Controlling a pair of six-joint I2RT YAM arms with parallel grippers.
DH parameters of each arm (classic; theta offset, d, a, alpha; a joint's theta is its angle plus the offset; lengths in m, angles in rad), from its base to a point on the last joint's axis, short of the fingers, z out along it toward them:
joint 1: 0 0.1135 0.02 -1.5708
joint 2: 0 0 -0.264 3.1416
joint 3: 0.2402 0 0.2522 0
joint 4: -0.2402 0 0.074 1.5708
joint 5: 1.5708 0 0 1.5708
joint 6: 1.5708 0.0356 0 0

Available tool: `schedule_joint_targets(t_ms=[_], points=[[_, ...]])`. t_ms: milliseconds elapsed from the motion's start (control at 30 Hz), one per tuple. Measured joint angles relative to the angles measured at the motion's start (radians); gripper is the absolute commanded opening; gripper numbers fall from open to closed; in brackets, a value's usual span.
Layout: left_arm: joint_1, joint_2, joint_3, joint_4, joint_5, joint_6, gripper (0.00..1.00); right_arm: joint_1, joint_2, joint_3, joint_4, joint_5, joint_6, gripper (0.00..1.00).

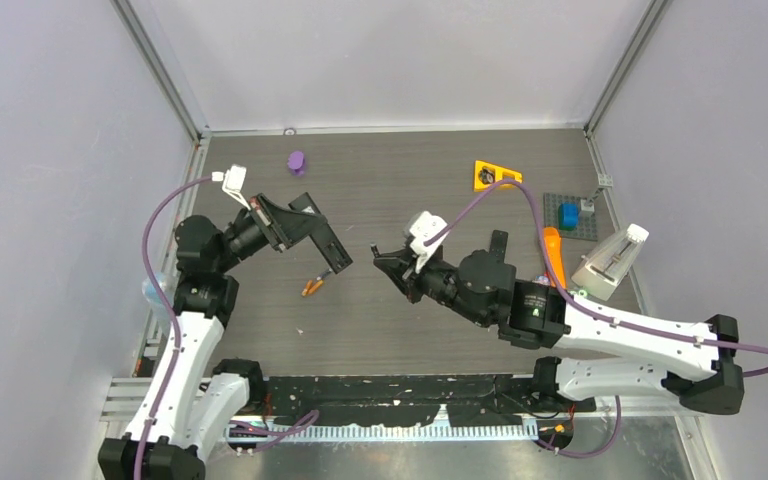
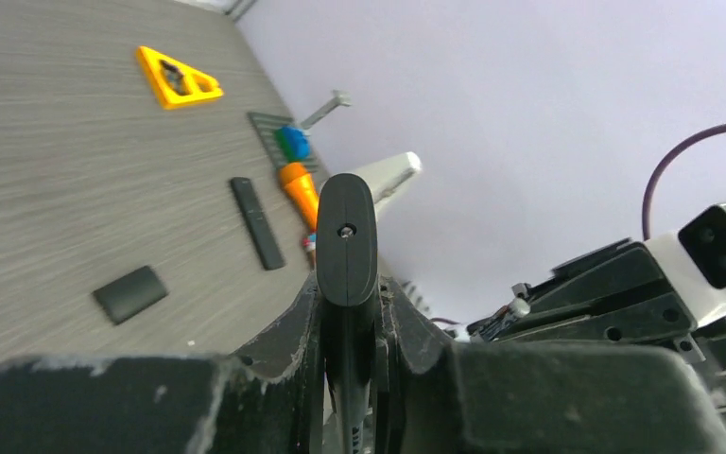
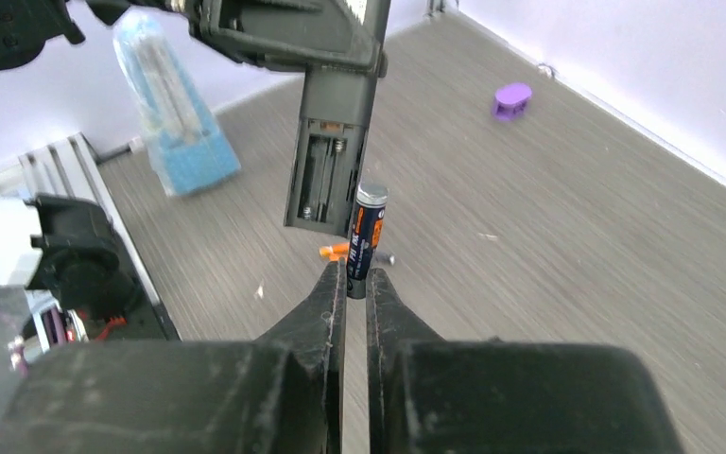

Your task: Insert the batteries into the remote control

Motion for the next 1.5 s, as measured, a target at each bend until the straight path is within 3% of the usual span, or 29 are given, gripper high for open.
schedule_joint_targets(t_ms=[200, 467, 700, 900, 1500], points=[[-0.008, 0.062, -0.094, 0.233, -0.004, -0.278, 0.0, -0.007, 0.157, 0.338, -0.31, -0.008, 0.01, 0.06], [-0.021, 0.076, -0.145, 0.242, -0.055, -0.423, 0.0, -0.068, 0.341, 0.689, -0.681, -0.142, 0.075, 0.07], [-0.028, 0.053, -0.178, 0.192, -0.083, -0.445, 0.0, -0.08, 0.505, 0.766, -0.912, -0.232, 0.085, 0.08], [-0.029, 0.024, -0.195, 0.155, -0.097, -0.432, 0.0, -0.08, 0.602, 0.84, -1.007, -0.264, 0.09, 0.09], [-0.034, -0.035, -0.21, 0.103, -0.063, -0.32, 0.0, -0.086, 0.715, 0.958, -1.114, -0.28, 0.109, 0.11]])
